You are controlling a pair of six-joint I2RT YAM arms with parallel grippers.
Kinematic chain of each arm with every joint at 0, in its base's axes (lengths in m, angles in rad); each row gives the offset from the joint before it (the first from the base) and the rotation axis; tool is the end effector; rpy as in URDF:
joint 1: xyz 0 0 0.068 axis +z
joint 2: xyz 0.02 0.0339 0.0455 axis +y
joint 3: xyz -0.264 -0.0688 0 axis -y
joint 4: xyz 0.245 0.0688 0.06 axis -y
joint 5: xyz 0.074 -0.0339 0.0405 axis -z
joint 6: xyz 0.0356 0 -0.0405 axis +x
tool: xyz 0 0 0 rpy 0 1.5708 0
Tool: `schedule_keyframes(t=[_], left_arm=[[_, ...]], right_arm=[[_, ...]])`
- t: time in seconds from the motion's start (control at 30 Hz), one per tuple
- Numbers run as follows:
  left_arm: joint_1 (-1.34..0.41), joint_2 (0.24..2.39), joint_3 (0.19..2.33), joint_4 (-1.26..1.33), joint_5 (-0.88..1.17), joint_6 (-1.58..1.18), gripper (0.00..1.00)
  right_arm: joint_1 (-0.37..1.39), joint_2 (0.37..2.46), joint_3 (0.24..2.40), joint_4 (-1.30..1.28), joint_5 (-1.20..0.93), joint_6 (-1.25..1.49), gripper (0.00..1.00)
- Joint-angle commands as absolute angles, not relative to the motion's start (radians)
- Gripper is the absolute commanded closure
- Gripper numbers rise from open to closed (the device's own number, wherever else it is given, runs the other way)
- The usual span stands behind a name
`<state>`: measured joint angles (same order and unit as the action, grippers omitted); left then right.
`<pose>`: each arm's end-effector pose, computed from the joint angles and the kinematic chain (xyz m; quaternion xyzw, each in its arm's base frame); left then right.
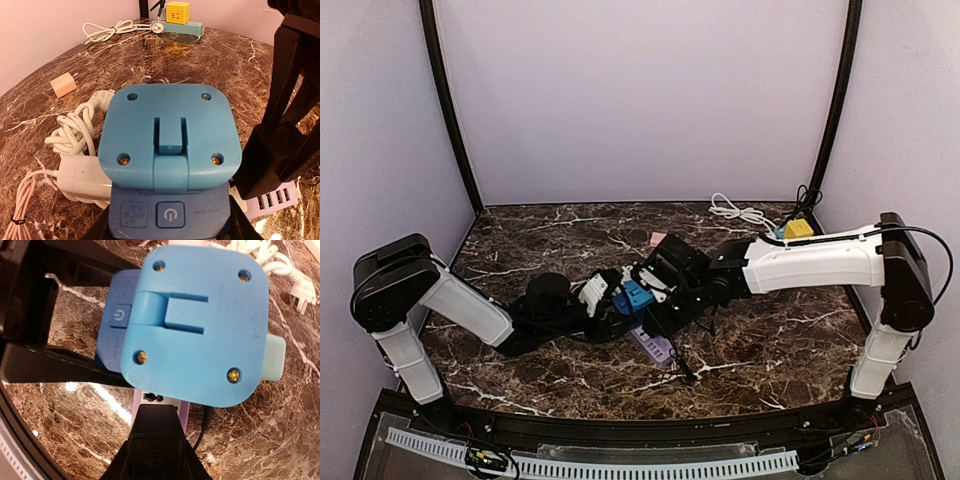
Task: Insert the plug
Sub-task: Insert the plug into the socket.
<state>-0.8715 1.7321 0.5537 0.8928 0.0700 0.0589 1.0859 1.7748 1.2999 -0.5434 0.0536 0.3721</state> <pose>0.2019 -0.2439 0.1398 0.3776 0.7056 -0.2624 0.5391 0.1771 0.3320 0.2201 -0.3292 0.9037 0.1624 0.2205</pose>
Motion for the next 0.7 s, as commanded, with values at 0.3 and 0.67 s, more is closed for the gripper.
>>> schedule_keyframes(t=[0.3,0.67], left_arm=[[-0.881,1.734,0.631,0.589,0.096,0.041,0.99],[-0.893,1.740,0.634,0.578,0.085,0.056,0.99]], right_arm=[[1.120,1.783,1.264,-0.487,0.172,0.379,1.00],[1.124,1.857,1.353,-0.593,0.255,0.354,1.00]])
